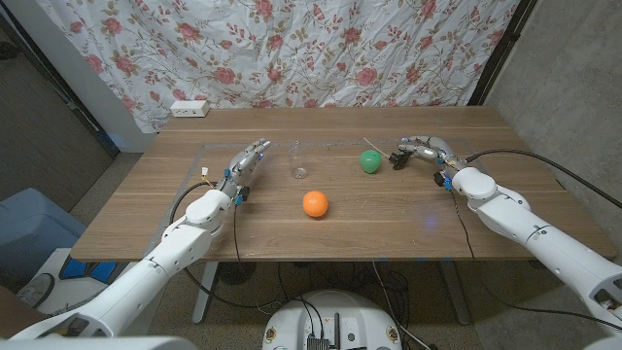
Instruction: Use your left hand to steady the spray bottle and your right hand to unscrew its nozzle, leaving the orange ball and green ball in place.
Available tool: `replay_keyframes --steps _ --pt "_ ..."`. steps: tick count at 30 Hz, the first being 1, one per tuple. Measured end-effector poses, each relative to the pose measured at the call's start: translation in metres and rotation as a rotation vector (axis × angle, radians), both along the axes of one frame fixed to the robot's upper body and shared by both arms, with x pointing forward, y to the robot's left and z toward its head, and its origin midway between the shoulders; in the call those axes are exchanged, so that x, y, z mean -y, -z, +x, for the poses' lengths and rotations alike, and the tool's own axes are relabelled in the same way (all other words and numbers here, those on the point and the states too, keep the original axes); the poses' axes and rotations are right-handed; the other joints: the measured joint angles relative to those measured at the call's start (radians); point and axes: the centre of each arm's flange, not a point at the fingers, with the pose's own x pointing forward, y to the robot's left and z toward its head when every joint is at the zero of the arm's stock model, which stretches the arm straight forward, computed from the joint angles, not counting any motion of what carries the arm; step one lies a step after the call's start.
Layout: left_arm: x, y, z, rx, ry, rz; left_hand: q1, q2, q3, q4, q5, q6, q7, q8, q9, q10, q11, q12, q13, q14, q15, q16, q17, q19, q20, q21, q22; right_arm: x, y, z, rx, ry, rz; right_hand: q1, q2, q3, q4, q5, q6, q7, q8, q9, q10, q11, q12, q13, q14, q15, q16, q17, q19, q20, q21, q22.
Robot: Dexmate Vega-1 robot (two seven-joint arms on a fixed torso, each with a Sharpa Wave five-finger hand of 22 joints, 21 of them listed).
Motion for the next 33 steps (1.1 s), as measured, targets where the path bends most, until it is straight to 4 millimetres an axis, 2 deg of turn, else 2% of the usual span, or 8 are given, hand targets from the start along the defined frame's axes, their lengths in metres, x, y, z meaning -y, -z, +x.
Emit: replay_keyframes --steps 4,10,14,16,17,21,27,33 --pt "-0.0003 0.0007 -0.0002 -0.002 0.000 -0.001 0.000 0.000 0.000 0.000 0.000 0.005 -0.005 0.000 0.000 0.000 0.000 0.000 0.000 0.000 0.000 0.000 0.000 0.000 0.000 0.000 0.000 0.0000 -0.0003 -0.0005 -0.001 -0.008 -0.004 -0.016 -0.016 -0.015 0.006 0.012 -0.077 0.013 -0.036 -0.005 -0.033 0.012 0.000 0.000 -0.019 0.008 -0.008 0.000 -0.014 0.007 0.000 0.000" --pt "-0.0003 0.0013 -0.0004 -0.004 0.002 -0.001 -0.004 0.004 0.000 0.000 0.000 0.011 0.000 0.000 0.000 0.004 -0.004 0.000 0.000 0.000 0.000 0.000 0.000 0.002 -0.002 0.000 0.000 0.0001 -0.0009 -0.0020 -0.001 -0.027 -0.008 -0.079 -0.029 -0.031 0.023 0.036 -0.176 0.013 -0.083 -0.017 -0.076 0.001 0.000 0.000 -0.045 0.012 -0.012 0.000 -0.044 0.006 0.000 0.000" --pt "0.0000 0.0010 -0.0007 -0.001 0.006 -0.001 -0.010 0.009 0.000 0.000 0.000 0.011 0.000 0.000 0.000 0.004 -0.004 0.000 0.000 -0.004 -0.004 0.000 0.000 0.005 -0.005 0.000 0.000 0.0003 -0.0017 -0.0032 0.003 -0.040 -0.011 -0.108 -0.040 -0.047 0.030 0.051 -0.233 0.013 -0.103 -0.024 -0.092 -0.006 0.000 0.000 -0.065 0.014 -0.012 0.000 -0.061 0.003 0.000 0.000" --pt "-0.0001 0.0006 -0.0011 0.004 0.009 0.000 -0.012 0.012 0.000 0.000 0.000 0.010 -0.001 0.000 0.000 0.002 -0.005 0.000 0.000 -0.004 -0.004 -0.002 0.000 0.005 -0.005 0.000 0.000 0.0015 -0.0020 -0.0039 0.005 -0.047 -0.013 -0.109 -0.040 -0.050 0.034 0.054 -0.256 0.014 -0.108 -0.028 -0.103 -0.008 0.000 0.000 -0.070 0.009 -0.016 0.000 -0.076 0.000 0.000 0.000" --pt "-0.0001 0.0007 -0.0011 0.004 0.010 0.000 -0.012 0.012 0.000 0.000 0.000 0.007 -0.004 0.000 0.000 0.000 -0.007 0.000 0.000 -0.007 -0.007 -0.005 0.000 0.008 -0.008 0.000 0.000 0.0016 -0.0021 -0.0040 0.005 -0.049 -0.014 -0.131 -0.043 -0.052 0.036 0.059 -0.265 0.012 -0.108 -0.030 -0.107 -0.008 0.000 0.000 -0.074 0.012 -0.016 0.000 -0.078 0.000 0.000 0.000" --pt "-0.0005 0.0006 -0.0013 0.010 0.014 0.001 -0.014 0.014 0.000 0.000 0.000 0.007 -0.004 -0.004 0.000 0.000 -0.007 -0.005 0.000 -0.009 -0.009 -0.005 0.000 0.011 -0.011 0.000 0.000 0.0028 -0.0027 -0.0049 0.008 -0.063 -0.016 -0.152 -0.049 -0.066 0.041 0.070 -0.304 0.009 -0.108 -0.037 -0.125 -0.012 0.000 -0.002 -0.093 0.014 -0.019 -0.004 -0.093 -0.001 0.000 0.000" --pt "-0.0007 -0.0018 -0.0014 0.023 0.020 0.003 -0.022 0.013 0.000 0.000 0.000 0.001 -0.009 -0.008 0.000 -0.004 -0.003 -0.005 0.000 -0.009 -0.009 -0.005 0.000 0.011 -0.011 0.000 0.000 0.0048 -0.0035 -0.0062 0.015 -0.087 -0.018 -0.206 -0.058 -0.089 0.063 0.089 -0.399 0.007 -0.116 -0.043 -0.159 -0.010 0.000 -0.002 -0.113 0.009 -0.019 -0.005 -0.123 -0.005 0.000 0.000" --pt "-0.0001 -0.0045 -0.0009 0.038 0.024 0.005 -0.029 0.015 0.000 0.000 0.000 -0.004 -0.015 -0.011 0.000 -0.004 -0.004 -0.005 0.000 -0.015 -0.014 -0.005 0.000 0.007 -0.015 0.000 0.000 0.0080 -0.0046 -0.0073 0.026 -0.108 -0.011 -0.243 -0.061 -0.102 0.071 0.096 -0.461 0.016 -0.116 -0.047 -0.180 -0.013 0.000 -0.002 -0.129 -0.004 -0.019 -0.008 -0.141 -0.016 0.000 0.000"
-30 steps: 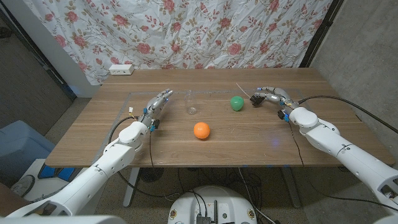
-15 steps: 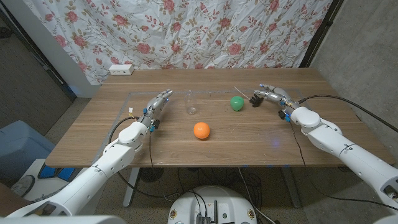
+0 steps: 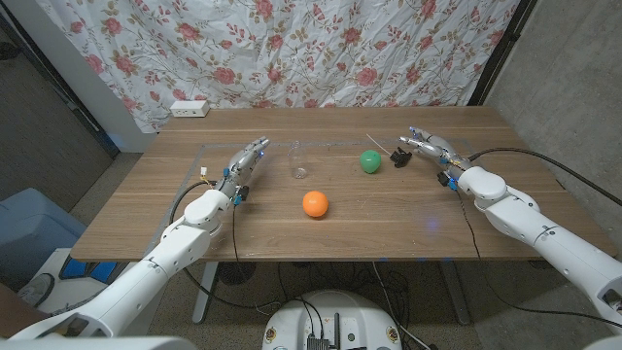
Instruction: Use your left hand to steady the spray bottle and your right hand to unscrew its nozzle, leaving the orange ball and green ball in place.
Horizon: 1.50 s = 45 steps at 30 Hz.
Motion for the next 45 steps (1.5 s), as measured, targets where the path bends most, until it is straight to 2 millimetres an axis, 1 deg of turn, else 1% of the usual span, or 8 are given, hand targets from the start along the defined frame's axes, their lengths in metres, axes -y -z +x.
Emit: replay_keyframes --steps 13,22,27,29,35,39,41,45 --pt "0.002 -0.007 0.005 0.029 0.005 0.012 -0.036 0.011 -0.004 0.004 0.000 -0.008 -0.003 -0.001 0.000 -0.005 -0.005 -0.004 0.000 -0.009 -0.002 -0.004 0.002 -0.005 -0.005 0.000 0.001 0.004 -0.007 0.000 0.035 -0.057 0.048 -0.065 0.012 -0.025 0.025 0.000 -0.034 0.009 0.000 -0.005 -0.014 -0.014 0.000 -0.005 -0.016 -0.052 0.000 -0.010 -0.014 -0.040 0.000 0.000" --pt "0.004 -0.014 0.011 0.056 0.003 0.006 -0.053 0.016 -0.004 0.012 0.000 -0.009 -0.002 -0.001 0.000 -0.005 -0.005 -0.003 0.000 -0.009 -0.002 -0.004 0.002 0.002 -0.012 0.000 0.000 0.005 -0.012 0.002 0.055 -0.093 0.100 -0.136 0.026 -0.048 0.060 -0.005 -0.028 0.025 0.013 -0.005 0.009 -0.037 0.012 -0.014 0.000 -0.093 0.004 -0.024 -0.019 -0.063 0.000 0.000" --pt "0.003 -0.016 0.017 0.064 -0.001 -0.006 -0.057 0.020 -0.008 0.017 0.000 -0.009 -0.002 -0.001 0.000 -0.005 -0.005 -0.003 0.000 -0.009 -0.002 -0.004 0.002 0.002 -0.012 0.000 0.000 0.005 -0.013 0.003 0.058 -0.108 0.127 -0.164 0.031 -0.053 0.071 -0.007 -0.019 0.034 0.012 -0.005 0.013 -0.041 0.012 -0.014 0.006 -0.099 0.004 -0.028 -0.015 -0.070 0.000 0.000" --pt "0.002 -0.018 0.018 0.077 -0.003 -0.012 -0.073 0.028 -0.004 0.021 0.000 -0.009 -0.001 -0.001 0.000 -0.005 -0.005 -0.003 0.000 -0.009 -0.002 -0.004 0.002 0.002 -0.012 0.000 0.002 0.004 -0.013 0.005 0.056 -0.112 0.140 -0.182 0.048 -0.059 0.082 -0.011 -0.018 0.036 0.013 -0.005 0.016 -0.044 0.012 -0.016 0.006 -0.099 0.004 -0.029 -0.019 -0.074 0.000 0.000" --pt "0.001 -0.020 0.024 0.091 0.012 -0.022 -0.093 0.041 -0.003 0.034 0.005 -0.006 0.007 -0.001 0.000 -0.012 0.002 -0.007 0.000 -0.009 -0.002 -0.004 0.002 -0.003 -0.018 0.000 0.003 0.003 -0.012 0.008 0.050 -0.130 0.190 -0.249 0.065 -0.076 0.118 -0.020 -0.012 0.064 0.012 -0.005 0.024 -0.052 0.012 -0.019 0.011 -0.115 0.004 -0.038 -0.025 -0.090 0.000 0.000" --pt "0.001 -0.019 0.026 0.096 0.014 -0.033 -0.117 0.049 -0.003 0.045 0.009 -0.032 0.011 -0.009 0.000 -0.025 0.005 -0.011 0.000 -0.022 -0.004 -0.004 0.002 -0.006 -0.018 0.000 0.003 0.002 -0.010 0.010 0.047 -0.141 0.222 -0.273 0.071 -0.082 0.125 -0.020 -0.021 0.079 0.012 -0.009 0.028 -0.056 0.012 -0.023 0.015 -0.118 0.004 -0.043 -0.033 -0.099 0.000 -0.005" --pt "0.000 -0.019 0.027 0.102 0.014 -0.041 -0.130 0.049 -0.001 0.051 0.009 -0.036 0.007 -0.009 0.000 -0.033 0.003 -0.015 0.000 -0.026 0.001 -0.004 0.002 -0.013 -0.019 -0.004 0.003 0.001 -0.009 0.011 0.045 -0.146 0.237 -0.284 0.061 -0.080 0.133 -0.021 -0.016 0.084 0.012 -0.009 0.029 -0.057 0.012 -0.023 0.015 -0.118 0.004 -0.044 -0.033 -0.099 0.000 -0.005" --pt "-0.001 -0.018 0.029 0.107 0.011 -0.062 -0.145 0.055 0.000 0.064 0.009 -0.041 0.013 -0.009 0.000 -0.039 0.007 -0.015 -0.005 -0.027 0.002 -0.004 0.004 -0.018 -0.014 -0.006 0.003 -0.001 -0.008 0.014 0.040 -0.159 0.274 -0.299 0.076 -0.086 0.139 -0.023 -0.021 0.089 0.012 -0.009 0.033 -0.053 0.012 -0.023 0.017 -0.121 0.004 -0.047 -0.041 -0.106 0.000 -0.005"
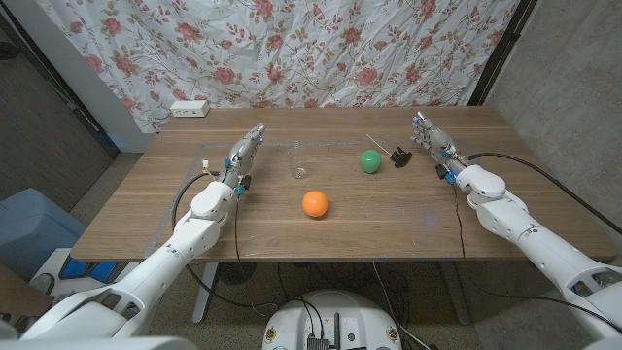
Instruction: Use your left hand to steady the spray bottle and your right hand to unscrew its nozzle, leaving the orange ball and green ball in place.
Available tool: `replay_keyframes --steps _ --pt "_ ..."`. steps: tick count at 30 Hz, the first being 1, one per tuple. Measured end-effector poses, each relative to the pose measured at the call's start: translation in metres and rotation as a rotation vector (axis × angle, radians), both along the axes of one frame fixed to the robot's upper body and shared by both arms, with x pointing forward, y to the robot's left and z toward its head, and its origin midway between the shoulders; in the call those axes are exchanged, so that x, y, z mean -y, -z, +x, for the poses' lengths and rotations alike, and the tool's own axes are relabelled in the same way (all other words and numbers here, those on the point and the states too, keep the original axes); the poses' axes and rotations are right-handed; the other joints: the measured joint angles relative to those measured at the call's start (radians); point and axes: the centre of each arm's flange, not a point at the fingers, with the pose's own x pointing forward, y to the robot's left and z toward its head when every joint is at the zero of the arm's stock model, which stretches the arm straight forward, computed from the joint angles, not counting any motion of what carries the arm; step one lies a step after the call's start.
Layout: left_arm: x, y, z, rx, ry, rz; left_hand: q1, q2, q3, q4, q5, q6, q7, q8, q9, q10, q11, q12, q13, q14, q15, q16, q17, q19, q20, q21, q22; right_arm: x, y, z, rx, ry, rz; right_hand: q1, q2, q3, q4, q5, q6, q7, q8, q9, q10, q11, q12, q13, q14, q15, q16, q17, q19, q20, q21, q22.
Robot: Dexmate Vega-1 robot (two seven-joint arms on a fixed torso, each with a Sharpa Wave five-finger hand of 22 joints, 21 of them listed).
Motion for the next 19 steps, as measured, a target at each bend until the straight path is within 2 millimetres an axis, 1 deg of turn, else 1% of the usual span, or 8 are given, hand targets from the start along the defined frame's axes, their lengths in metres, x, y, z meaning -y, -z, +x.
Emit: replay_keyframes --steps 2,4,7,8,10,12,16,19 --pt "-0.0006 0.0000 0.0001 0.008 0.000 -0.012 -0.014 0.002 -0.001 0.007 0.000 0.000 0.000 0.000 0.000 0.000 0.000 0.000 0.000 -0.004 -0.004 0.000 0.003 -0.001 -0.001 0.000 0.000 -0.0002 0.0007 0.0017 -0.003 -0.004 0.015 -0.014 -0.010 -0.003 0.003 0.000 0.003 0.003 0.000 0.000 0.009 -0.002 0.000 0.000 0.001 -0.001 0.000 -0.002 0.000 0.000 0.000 0.000" --pt "0.0000 0.0010 0.0007 0.014 0.000 -0.028 -0.024 0.007 -0.003 0.017 0.000 0.000 0.000 0.000 0.000 0.000 0.000 0.000 0.000 -0.005 -0.005 0.000 0.002 -0.005 -0.005 0.000 0.000 0.0000 0.0005 0.0030 -0.001 -0.016 0.044 -0.023 0.000 -0.005 0.011 0.000 0.002 0.009 0.000 0.000 0.011 0.000 0.000 0.000 0.001 -0.001 0.000 -0.005 -0.006 -0.005 0.000 0.000" --pt "0.0017 0.0028 0.0014 0.016 0.000 -0.042 -0.047 0.013 0.000 0.034 0.008 0.000 0.000 0.000 0.000 0.000 0.000 0.000 0.000 -0.005 -0.005 0.005 0.002 -0.005 -0.005 0.000 0.000 0.0003 -0.0003 0.0035 0.007 -0.037 0.083 -0.034 0.007 -0.012 0.018 0.000 -0.008 0.030 0.000 0.000 0.011 0.000 0.000 0.000 0.001 -0.001 0.000 -0.009 -0.009 -0.009 0.000 0.000" --pt "0.0019 0.0030 0.0015 0.016 0.000 -0.043 -0.050 0.011 0.003 0.038 0.008 0.000 0.000 0.000 0.000 0.000 0.000 0.000 0.000 -0.005 -0.005 0.005 0.002 -0.005 -0.005 0.000 0.000 0.0003 -0.0006 0.0033 0.008 -0.041 0.085 -0.053 0.006 -0.015 0.021 0.000 -0.014 0.036 0.000 0.000 0.011 0.000 0.000 0.000 0.001 -0.001 0.000 -0.009 -0.009 -0.010 0.000 0.000" --pt "0.0019 0.0027 0.0011 0.025 -0.007 -0.060 -0.063 0.012 0.003 0.047 0.008 -0.006 0.006 0.000 0.000 0.002 0.002 0.000 0.000 -0.005 -0.005 0.005 0.002 -0.001 -0.002 0.000 0.000 0.0019 0.0018 0.0055 0.008 -0.046 0.125 -0.053 0.006 -0.019 0.024 0.000 -0.025 0.047 -0.005 0.000 0.010 0.001 -0.003 -0.002 0.001 -0.001 0.000 -0.013 -0.007 -0.014 0.000 0.000" --pt "0.0034 0.0036 0.0014 0.027 -0.011 -0.076 -0.068 0.008 0.008 0.053 0.008 -0.012 0.010 0.000 0.000 0.002 0.002 0.000 0.000 -0.005 -0.005 0.005 0.002 0.002 -0.005 0.000 0.000 0.0032 0.0022 0.0059 0.013 -0.054 0.155 -0.071 0.009 -0.023 0.031 0.000 -0.036 0.058 -0.005 0.000 0.001 0.010 -0.008 -0.005 0.001 -0.001 0.000 -0.017 -0.007 -0.014 0.000 0.000" --pt "0.0061 0.0063 0.0017 0.031 -0.018 -0.104 -0.098 0.002 0.016 0.075 0.015 -0.053 0.021 -0.007 0.000 -0.018 0.011 -0.004 0.000 0.002 -0.005 0.005 0.000 0.002 -0.005 0.000 0.000 0.0044 0.0063 0.0059 0.020 -0.064 0.201 -0.086 0.018 -0.027 0.041 0.000 -0.065 0.089 -0.005 0.000 -0.016 0.027 -0.015 -0.005 0.001 -0.001 0.000 -0.026 -0.013 -0.020 0.000 0.000" --pt "0.0090 0.0092 0.0016 0.030 -0.017 -0.118 -0.120 -0.007 0.026 0.093 0.023 -0.087 0.029 -0.007 -0.003 -0.053 0.013 -0.008 0.000 -0.011 -0.010 0.005 0.000 -0.002 -0.004 0.000 0.000 0.0052 0.0072 0.0053 0.027 -0.072 0.226 -0.098 0.030 -0.028 0.047 0.000 -0.074 0.121 -0.005 -0.003 -0.021 0.031 -0.015 -0.005 0.001 -0.001 0.000 -0.031 -0.018 -0.024 0.000 0.000"
